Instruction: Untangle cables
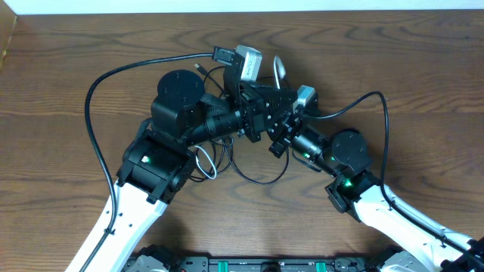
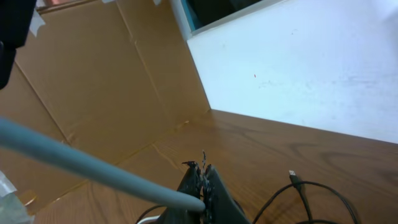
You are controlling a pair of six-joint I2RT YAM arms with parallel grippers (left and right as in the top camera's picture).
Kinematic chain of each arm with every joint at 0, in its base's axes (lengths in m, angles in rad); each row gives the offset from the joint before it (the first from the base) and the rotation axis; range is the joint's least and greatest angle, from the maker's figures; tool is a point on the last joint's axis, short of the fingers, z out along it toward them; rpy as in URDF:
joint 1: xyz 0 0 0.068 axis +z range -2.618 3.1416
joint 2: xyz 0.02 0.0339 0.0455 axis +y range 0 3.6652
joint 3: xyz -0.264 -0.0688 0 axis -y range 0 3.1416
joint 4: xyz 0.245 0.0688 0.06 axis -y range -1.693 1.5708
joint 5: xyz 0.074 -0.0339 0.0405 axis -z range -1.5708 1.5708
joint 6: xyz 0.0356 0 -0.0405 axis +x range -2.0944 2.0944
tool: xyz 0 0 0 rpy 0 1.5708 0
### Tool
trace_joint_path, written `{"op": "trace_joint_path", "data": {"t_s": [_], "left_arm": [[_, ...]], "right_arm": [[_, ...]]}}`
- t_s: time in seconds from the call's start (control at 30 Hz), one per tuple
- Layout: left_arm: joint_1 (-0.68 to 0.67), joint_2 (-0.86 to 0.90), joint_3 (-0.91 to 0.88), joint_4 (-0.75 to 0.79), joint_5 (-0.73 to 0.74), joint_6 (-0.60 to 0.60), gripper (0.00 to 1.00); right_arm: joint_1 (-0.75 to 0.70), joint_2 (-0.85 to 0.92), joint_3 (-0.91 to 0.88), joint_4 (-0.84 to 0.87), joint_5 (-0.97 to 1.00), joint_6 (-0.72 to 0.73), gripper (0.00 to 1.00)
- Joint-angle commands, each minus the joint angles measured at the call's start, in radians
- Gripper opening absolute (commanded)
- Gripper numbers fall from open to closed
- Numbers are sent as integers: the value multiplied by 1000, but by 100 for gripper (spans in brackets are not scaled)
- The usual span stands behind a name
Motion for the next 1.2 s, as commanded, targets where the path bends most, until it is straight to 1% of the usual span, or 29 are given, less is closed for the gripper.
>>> {"op": "trace_joint_path", "data": {"t_s": [0.0,0.13,0.17,0.2,0.23,0.33,0.4,0.47,0.57,0.7,0.8,0.9,1.07,1.17], "left_arm": [[-2,-7,23,9,-26,37,8],[-2,-7,23,0,-87,63,8],[-1,-7,23,-3,-104,68,14],[-1,-7,22,-7,-121,85,24],[-1,-7,22,-15,-143,112,29],[-1,-7,22,-56,-232,188,54],[-1,-7,22,-97,-329,215,64],[-1,-6,22,-137,-433,236,69],[-1,-6,22,-216,-596,239,72],[-1,-6,22,-318,-746,238,72],[-1,-5,22,-393,-840,238,72],[-1,-5,21,-442,-879,238,72],[-1,1,14,-504,-882,238,72],[-1,10,14,-522,-881,238,73]], "right_arm": [[5,4,5,-12,-2,-3,1],[5,4,5,-34,-3,-3,1],[5,4,5,-39,-2,-3,1],[5,4,5,-45,-2,-3,1],[5,3,5,-48,-3,-2,1],[5,3,5,-55,-3,18,1],[5,3,5,-54,-6,30,1],[4,3,5,-50,-6,41,1],[3,3,5,-27,-6,60,1],[0,3,5,42,-6,89,1],[-15,0,5,109,-6,138,1],[-41,-3,5,175,-6,192,1],[-108,-3,6,294,-6,268,1],[-160,-4,21,291,-22,311,1]]}}
